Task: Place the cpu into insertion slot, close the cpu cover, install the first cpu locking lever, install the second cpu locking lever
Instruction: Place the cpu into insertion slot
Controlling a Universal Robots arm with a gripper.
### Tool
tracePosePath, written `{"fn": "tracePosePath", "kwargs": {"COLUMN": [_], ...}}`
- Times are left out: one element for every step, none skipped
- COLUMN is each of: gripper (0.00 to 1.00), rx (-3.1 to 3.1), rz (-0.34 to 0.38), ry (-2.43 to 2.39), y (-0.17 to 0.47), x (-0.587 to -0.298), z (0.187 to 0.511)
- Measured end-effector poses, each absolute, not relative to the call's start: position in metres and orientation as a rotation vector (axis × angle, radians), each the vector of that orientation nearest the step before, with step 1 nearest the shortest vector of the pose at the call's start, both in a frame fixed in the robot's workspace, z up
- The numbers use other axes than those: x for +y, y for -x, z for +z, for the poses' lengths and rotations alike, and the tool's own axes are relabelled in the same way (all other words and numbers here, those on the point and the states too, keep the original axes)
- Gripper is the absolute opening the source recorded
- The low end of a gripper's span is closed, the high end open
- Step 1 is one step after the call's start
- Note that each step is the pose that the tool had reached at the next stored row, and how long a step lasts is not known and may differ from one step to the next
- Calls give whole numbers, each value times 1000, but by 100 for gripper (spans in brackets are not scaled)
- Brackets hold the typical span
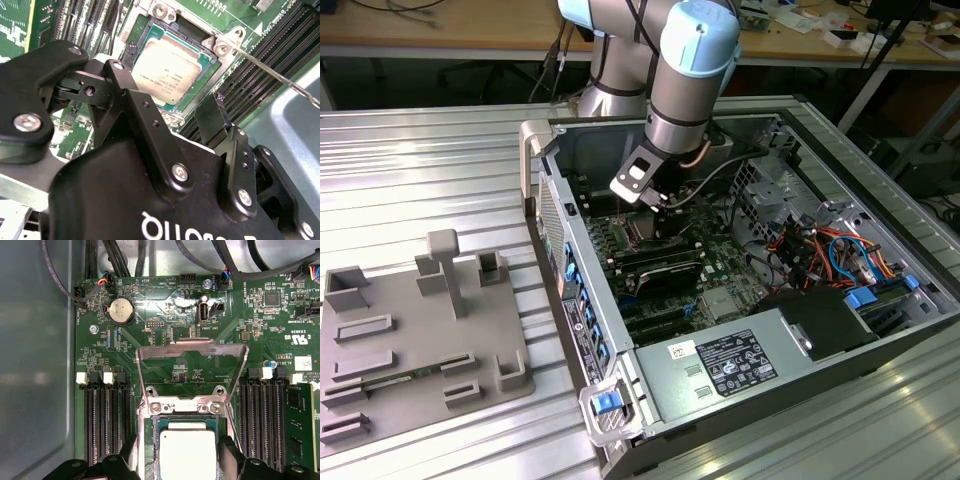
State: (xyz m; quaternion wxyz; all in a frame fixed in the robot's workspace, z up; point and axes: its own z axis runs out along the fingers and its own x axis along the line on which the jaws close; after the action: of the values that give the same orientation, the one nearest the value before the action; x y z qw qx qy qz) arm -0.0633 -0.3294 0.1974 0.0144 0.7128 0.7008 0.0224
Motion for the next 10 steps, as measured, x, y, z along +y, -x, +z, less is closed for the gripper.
{"fn": "tracePosePath", "kwargs": {"gripper": [75,75,75,75,75,75,75,75,75,75], "rx": [2183,2184,2185,2186,2186,2186,2187,2186,2186,2186], "rz": [73,76,79,81,81,82,82,82,81,79], "ry": [-2220,-2222,-2223,-2224,-2224,-2225,-2224,-2224,-2224,-2223], "y": [63,63,63,63,63,63,63,63,63,63], "x": [-329,-329,-329,-329,-329,-329,-329,-329,-329,-329], "z": [197,197,197,197,197,197,197,197,198,199]}}
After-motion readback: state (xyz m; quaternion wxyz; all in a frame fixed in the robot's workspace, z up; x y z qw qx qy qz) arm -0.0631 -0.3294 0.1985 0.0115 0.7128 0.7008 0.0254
